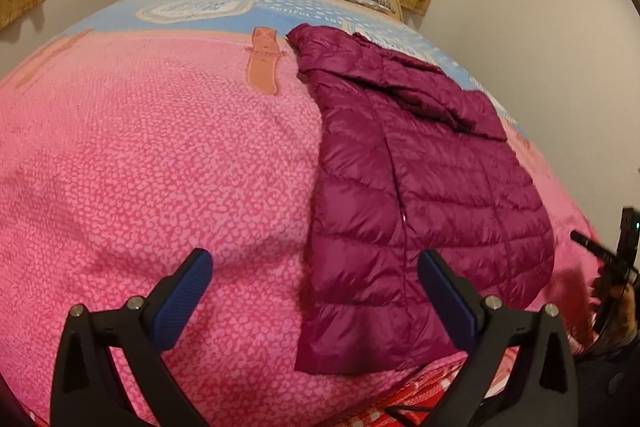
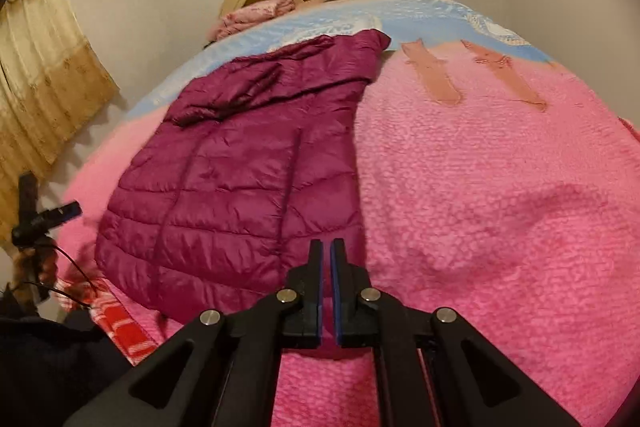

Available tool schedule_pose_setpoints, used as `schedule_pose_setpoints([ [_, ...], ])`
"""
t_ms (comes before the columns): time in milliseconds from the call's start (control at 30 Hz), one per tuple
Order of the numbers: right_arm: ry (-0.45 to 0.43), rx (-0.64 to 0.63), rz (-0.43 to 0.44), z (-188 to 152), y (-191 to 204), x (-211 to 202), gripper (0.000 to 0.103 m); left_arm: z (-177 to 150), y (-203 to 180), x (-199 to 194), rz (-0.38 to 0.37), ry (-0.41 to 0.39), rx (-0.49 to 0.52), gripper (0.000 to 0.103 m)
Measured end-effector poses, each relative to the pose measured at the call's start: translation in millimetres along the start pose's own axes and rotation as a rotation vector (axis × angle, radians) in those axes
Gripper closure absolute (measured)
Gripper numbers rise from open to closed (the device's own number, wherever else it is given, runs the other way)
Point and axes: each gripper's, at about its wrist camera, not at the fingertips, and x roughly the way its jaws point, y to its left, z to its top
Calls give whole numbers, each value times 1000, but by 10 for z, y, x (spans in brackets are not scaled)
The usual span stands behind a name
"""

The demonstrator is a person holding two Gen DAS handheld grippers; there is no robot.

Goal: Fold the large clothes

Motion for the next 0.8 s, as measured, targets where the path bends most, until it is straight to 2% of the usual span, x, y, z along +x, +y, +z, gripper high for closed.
schedule_pose_setpoints([
  [33,7,-12,-54,2,16,15,91,-14,-17,9,-1,4,5,0],
  [67,22,-22,-108,16,20,50,65,-13,-23,22,-5,7,5,0],
  [100,31,-25,-161,25,-2,67,51,-16,-32,35,-13,10,2,0],
  [133,62,-12,-188,29,-36,95,51,-20,-41,48,-24,16,-1,0],
  [200,107,14,-135,42,-99,126,51,-31,-65,76,-41,27,-3,0],
  [267,78,-3,-166,66,-111,87,51,-40,-89,85,-47,32,1,0],
  [333,34,5,-128,106,-157,11,49,-45,-100,90,-49,34,3,0],
  [400,-22,2,-204,150,-199,-89,28,-47,-96,92,-53,37,-2,0],
  [433,-40,-3,-207,160,-212,-127,27,-49,-93,94,-56,38,-5,0],
  [467,-51,-2,-206,174,-228,-160,22,-52,-90,98,-60,41,-8,0],
  [500,-37,9,-207,178,-257,-151,1,-58,-96,103,-66,46,-7,0],
  [533,-34,40,-205,152,-301,-144,1,-64,-110,104,-70,50,-4,0],
  [600,-35,109,-128,96,-356,-130,1,-92,-144,101,-69,53,13,0],
  [633,-29,147,-126,52,-365,-111,1,-109,-158,102,-70,57,20,0],
  [700,10,132,-99,4,-290,-49,1,-152,-181,111,-74,63,30,0],
  [800,74,120,-8,-82,-175,51,1,-246,-194,173,-83,89,29,0],
])
